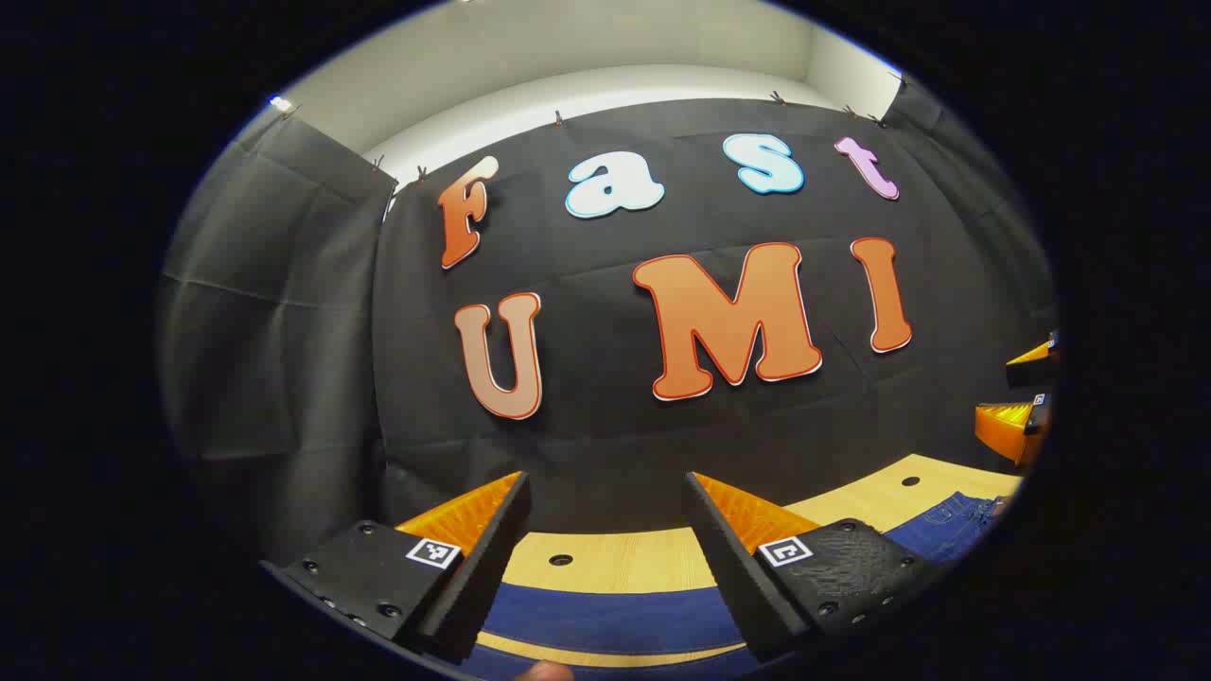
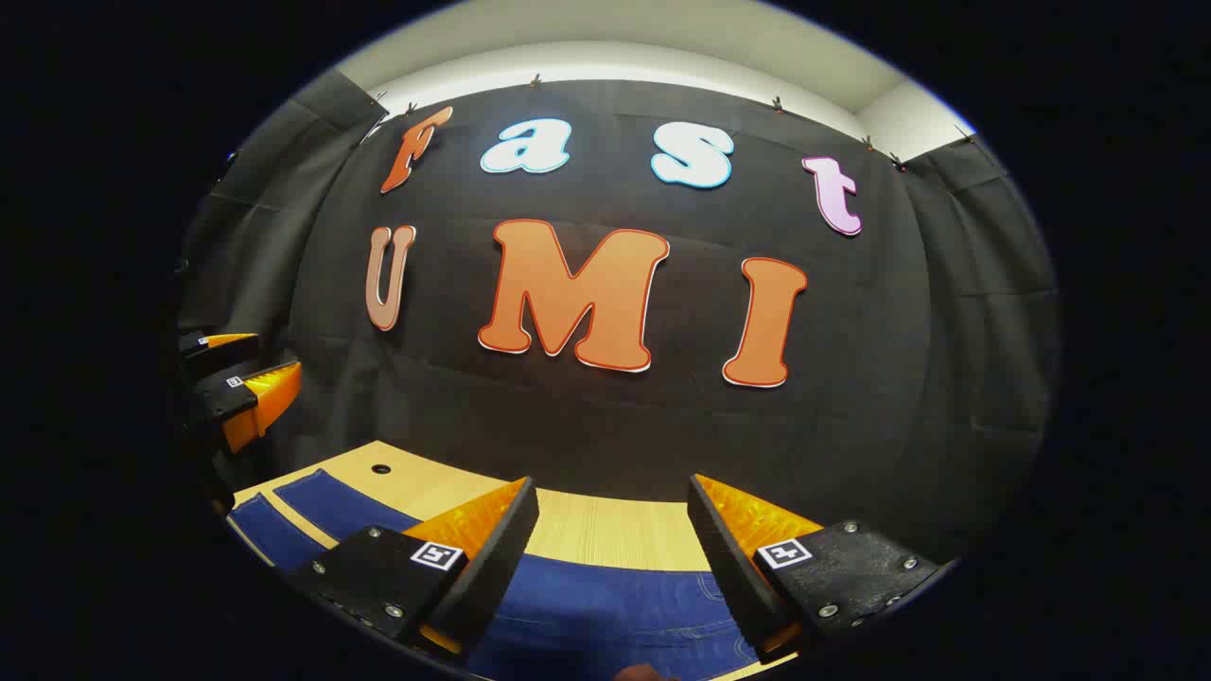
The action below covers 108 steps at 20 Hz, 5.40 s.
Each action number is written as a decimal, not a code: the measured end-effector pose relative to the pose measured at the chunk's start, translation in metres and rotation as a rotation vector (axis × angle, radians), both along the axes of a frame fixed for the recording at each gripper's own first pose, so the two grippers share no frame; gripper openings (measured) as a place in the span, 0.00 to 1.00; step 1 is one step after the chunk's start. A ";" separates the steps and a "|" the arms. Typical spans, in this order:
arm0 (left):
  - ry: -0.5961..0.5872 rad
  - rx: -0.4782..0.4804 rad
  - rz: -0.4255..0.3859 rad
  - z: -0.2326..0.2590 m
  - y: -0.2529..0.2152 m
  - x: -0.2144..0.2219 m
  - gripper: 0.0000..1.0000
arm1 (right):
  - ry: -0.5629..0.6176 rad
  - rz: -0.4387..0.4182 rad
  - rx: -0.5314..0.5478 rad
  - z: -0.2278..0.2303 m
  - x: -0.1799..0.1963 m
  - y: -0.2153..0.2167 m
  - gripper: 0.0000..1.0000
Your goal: Grasp the waist and the cuffs of the jeans and fold them to make the two legs overlap; first hold the waist and fold one-third of the jeans toward the cuffs, then hold the cuffs and fold the remaining one-third in the same direction to finish folding.
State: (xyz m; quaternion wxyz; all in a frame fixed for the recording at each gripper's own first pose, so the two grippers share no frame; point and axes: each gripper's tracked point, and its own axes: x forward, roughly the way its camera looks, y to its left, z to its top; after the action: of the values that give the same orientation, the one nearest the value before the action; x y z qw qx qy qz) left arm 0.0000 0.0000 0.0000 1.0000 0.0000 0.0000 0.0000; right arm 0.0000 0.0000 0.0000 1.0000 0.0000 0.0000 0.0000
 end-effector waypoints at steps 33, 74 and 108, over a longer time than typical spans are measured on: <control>0.216 -0.078 0.090 -0.082 0.033 -0.006 0.98 | 0.189 -0.106 0.089 -0.074 -0.009 -0.092 0.97; 0.940 -1.370 0.484 -0.438 0.247 -0.183 0.93 | 0.900 -0.387 1.112 -0.309 -0.053 -0.150 0.98; 0.855 -1.337 0.429 -0.448 0.252 -0.099 0.03 | 0.946 -0.559 1.301 -0.380 -0.054 -0.183 0.20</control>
State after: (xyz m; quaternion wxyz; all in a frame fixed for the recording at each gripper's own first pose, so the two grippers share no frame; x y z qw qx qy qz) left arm -0.0989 0.2519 -0.4477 0.6808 -0.5957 0.3808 0.1913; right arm -0.0538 -0.1834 -0.3796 0.6588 0.5748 0.4179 -0.2468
